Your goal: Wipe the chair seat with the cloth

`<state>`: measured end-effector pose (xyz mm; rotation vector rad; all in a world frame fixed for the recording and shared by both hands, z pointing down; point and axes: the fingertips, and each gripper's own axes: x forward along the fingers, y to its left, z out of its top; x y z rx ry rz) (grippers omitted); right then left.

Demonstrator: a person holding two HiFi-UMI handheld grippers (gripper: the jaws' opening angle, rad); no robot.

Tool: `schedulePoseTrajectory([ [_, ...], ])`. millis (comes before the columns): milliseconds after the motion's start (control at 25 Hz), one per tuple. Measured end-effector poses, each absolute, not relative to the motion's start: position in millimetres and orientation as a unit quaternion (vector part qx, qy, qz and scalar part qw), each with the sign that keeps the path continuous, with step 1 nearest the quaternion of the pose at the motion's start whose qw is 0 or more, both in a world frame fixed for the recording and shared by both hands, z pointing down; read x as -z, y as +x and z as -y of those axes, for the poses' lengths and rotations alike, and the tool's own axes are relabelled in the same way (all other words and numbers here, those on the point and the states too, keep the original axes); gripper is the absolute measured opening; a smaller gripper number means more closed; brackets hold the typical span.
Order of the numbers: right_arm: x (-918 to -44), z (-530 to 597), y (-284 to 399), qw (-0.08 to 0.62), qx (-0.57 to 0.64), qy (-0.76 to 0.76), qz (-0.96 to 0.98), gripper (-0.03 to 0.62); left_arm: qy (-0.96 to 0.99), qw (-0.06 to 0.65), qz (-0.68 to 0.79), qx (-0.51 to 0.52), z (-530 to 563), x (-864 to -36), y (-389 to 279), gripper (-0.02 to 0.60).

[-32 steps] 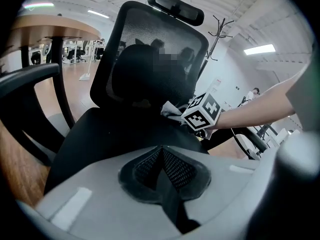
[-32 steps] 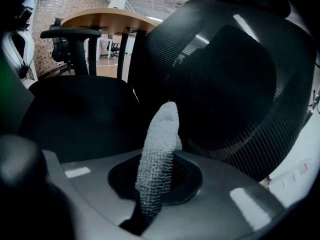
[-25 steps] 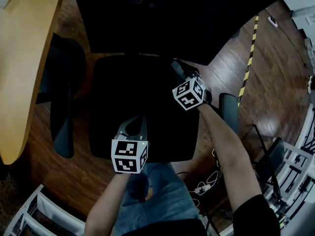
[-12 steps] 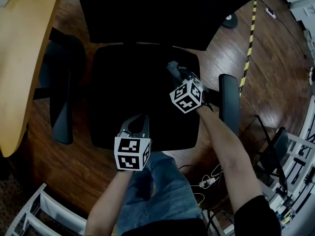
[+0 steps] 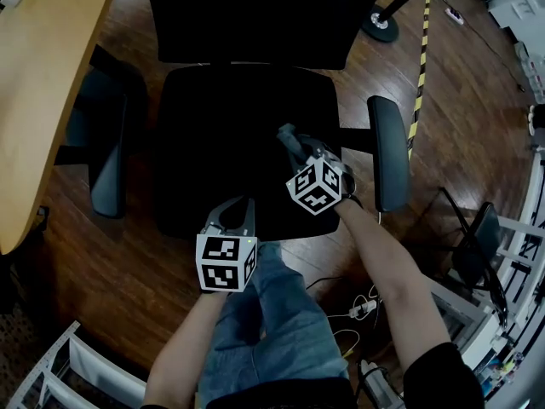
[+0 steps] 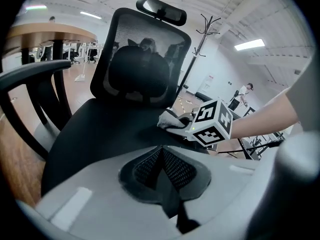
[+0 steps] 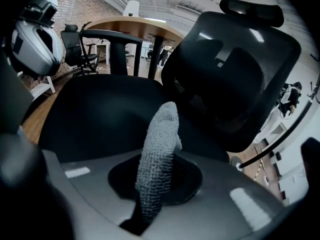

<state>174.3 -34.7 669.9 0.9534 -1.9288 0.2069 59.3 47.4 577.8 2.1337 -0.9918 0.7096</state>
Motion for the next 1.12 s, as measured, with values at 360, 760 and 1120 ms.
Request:
schedulePoseTrajectory([
  [360, -657, -49, 155, 0.453, -0.081, 0.373, 0.806, 0.012, 0.821, 0.335, 0.376, -0.271, -81, -582, 64, 0.003],
  [760, -652, -134, 133, 0.434, -0.096, 0.358, 0.821, 0.012, 0.823, 0.335, 0.370, -0.272, -110, -585, 72, 0.003],
  [1120, -660, -184, 125, 0.429, -0.112, 0.348, 0.826, 0.012, 0.824, 0.338, 0.365, -0.272, -122, -591, 77, 0.003],
])
